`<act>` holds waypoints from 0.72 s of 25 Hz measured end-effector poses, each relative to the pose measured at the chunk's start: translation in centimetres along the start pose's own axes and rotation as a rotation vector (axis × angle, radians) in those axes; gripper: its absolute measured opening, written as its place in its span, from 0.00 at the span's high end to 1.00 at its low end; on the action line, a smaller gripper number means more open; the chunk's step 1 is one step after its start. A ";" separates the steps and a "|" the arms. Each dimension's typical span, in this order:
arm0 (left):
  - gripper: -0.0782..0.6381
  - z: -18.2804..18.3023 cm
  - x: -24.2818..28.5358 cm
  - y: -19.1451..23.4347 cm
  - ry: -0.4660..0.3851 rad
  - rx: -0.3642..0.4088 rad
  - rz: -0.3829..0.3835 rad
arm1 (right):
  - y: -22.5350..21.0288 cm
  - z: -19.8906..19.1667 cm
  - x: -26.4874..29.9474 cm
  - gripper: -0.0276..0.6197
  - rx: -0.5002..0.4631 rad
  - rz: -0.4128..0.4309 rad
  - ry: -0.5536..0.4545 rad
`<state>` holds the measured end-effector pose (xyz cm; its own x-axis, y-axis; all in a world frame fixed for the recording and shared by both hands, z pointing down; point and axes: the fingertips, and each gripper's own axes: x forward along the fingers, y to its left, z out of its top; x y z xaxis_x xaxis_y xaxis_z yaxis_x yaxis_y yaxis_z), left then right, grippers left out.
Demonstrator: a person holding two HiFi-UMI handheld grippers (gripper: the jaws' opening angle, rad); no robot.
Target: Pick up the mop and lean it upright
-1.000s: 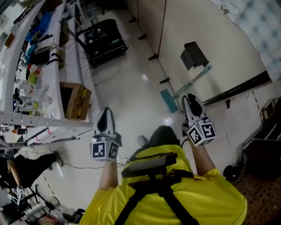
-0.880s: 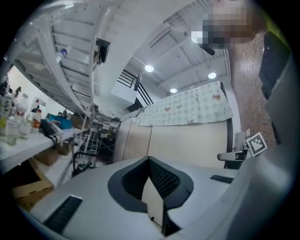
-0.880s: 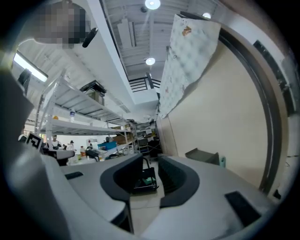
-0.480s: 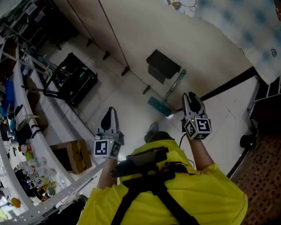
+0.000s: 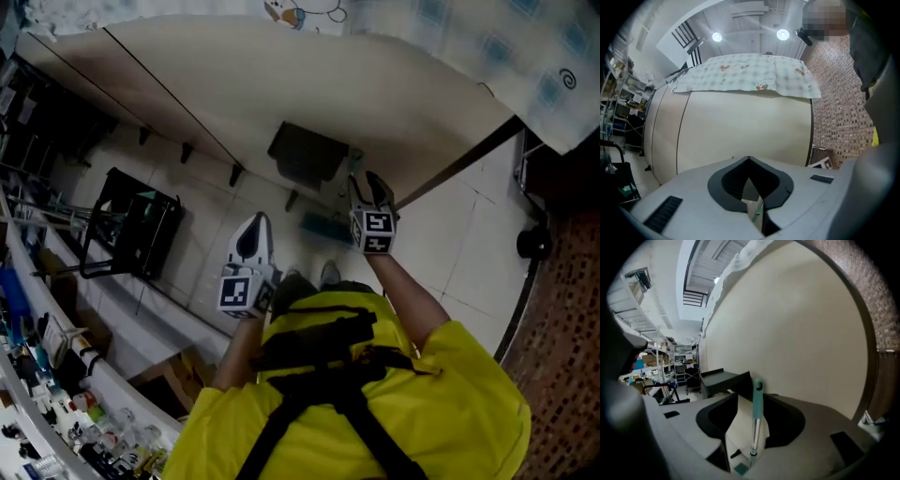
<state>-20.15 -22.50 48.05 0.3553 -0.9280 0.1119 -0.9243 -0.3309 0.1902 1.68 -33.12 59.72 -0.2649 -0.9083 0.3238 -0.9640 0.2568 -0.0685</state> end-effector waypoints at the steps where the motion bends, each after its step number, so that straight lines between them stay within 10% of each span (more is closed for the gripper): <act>1: 0.89 -0.5 0.4 0.2 0.010 -0.010 -0.010 | -0.1 -0.7 1.2 0.68 0.001 -0.022 0.018; 18: 0.89 -2.4 3.4 3.0 0.101 -0.053 -0.038 | -1.6 -2.2 6.9 0.79 0.061 -0.273 0.022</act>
<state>-21.36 -26.26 51.29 0.4052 -0.8919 0.2011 -0.9019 -0.3539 0.2477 1.47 -39.08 64.11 0.0049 -0.9335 0.3585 -0.9993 -0.0176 -0.0323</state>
